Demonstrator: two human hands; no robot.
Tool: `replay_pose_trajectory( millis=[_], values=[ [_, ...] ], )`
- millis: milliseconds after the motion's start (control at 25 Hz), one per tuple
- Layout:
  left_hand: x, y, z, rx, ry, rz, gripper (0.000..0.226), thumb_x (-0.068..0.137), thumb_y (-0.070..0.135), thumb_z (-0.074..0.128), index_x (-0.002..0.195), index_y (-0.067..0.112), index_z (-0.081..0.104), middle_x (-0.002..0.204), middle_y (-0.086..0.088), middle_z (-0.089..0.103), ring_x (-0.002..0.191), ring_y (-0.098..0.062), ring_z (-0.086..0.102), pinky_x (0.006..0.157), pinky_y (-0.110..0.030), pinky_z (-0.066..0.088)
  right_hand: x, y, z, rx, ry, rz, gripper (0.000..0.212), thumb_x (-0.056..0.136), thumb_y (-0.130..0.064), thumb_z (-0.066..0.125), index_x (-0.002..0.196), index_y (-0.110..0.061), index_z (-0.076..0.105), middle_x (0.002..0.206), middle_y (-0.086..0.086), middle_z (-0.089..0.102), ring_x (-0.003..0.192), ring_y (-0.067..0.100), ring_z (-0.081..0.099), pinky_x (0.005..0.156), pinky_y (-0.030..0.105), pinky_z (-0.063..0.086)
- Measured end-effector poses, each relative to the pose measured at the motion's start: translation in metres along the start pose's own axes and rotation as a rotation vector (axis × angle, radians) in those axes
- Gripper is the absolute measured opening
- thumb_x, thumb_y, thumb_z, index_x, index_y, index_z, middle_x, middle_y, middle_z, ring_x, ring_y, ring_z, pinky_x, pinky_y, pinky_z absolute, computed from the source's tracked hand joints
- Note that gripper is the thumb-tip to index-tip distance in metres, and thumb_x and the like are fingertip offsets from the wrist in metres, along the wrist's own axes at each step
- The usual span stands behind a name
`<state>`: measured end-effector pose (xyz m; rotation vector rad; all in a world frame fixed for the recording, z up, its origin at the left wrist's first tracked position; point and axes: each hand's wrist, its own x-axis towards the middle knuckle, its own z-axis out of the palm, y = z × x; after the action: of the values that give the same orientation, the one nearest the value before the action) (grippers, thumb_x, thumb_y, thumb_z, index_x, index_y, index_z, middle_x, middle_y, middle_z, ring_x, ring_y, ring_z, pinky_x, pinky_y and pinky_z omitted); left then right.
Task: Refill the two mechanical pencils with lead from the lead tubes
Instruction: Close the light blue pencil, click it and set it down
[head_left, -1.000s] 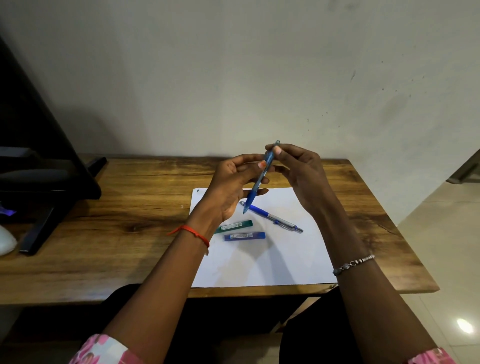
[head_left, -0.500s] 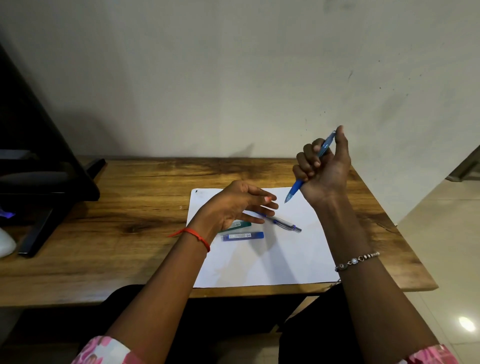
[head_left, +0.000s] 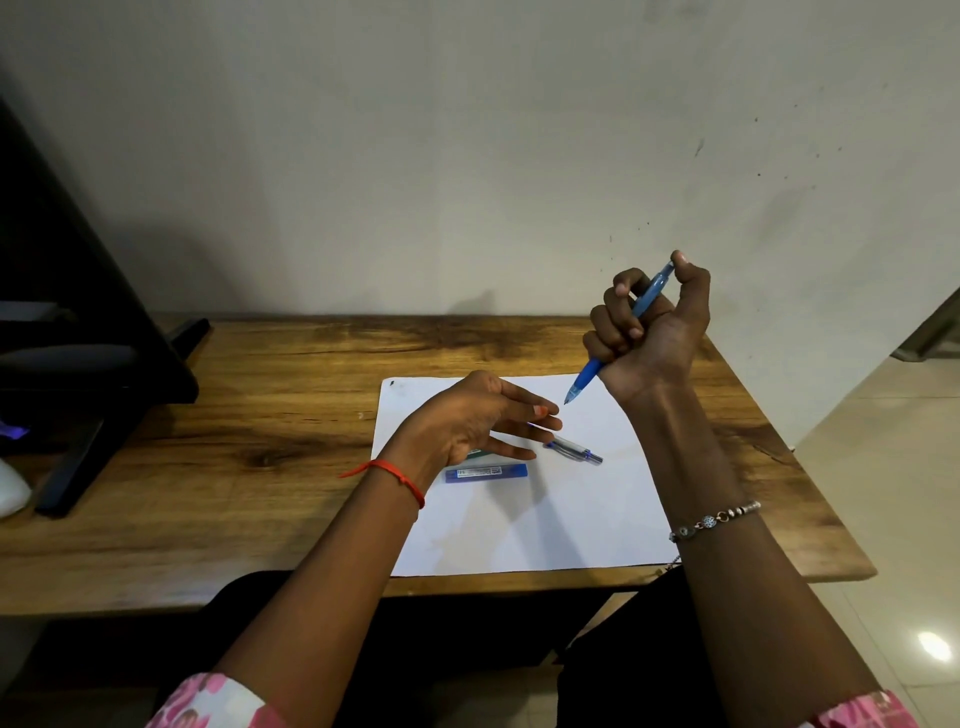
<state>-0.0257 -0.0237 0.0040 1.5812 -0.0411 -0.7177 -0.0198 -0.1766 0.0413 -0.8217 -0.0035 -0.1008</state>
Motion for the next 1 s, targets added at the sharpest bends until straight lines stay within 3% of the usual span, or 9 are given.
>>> replay_pose_trajectory(
  millis=[640,1000],
  values=[
    [0.0006,0.0019,0.0023,-0.051,-0.028,-0.031,0.014,0.088,0.008,0.057,0.095,0.005,0.069,0.079,-0.003,0.074,0.071,-0.014,0.072,0.067,-0.031,0.059,-0.0004,-0.0009,0.0028,-0.031,0.014,-0.026,0.055,0.092,-0.045,0.028,0.055,-0.013,0.054,0.036,-0.008,0.025,0.034,0.006,0.018,0.041,0.014,0.014],
    [0.0004,0.0009,0.0026,-0.033,-0.030,-0.041,0.016,0.087,0.007,0.058,0.098,0.004,0.068,0.086,-0.005,0.073,0.074,-0.015,0.071,0.068,-0.031,0.059,-0.0021,-0.0028,0.0033,-0.035,0.017,-0.033,0.054,0.091,-0.045,0.027,0.059,-0.013,0.056,0.036,-0.008,0.024,0.035,0.006,0.017,0.041,0.014,0.014]
  ],
)
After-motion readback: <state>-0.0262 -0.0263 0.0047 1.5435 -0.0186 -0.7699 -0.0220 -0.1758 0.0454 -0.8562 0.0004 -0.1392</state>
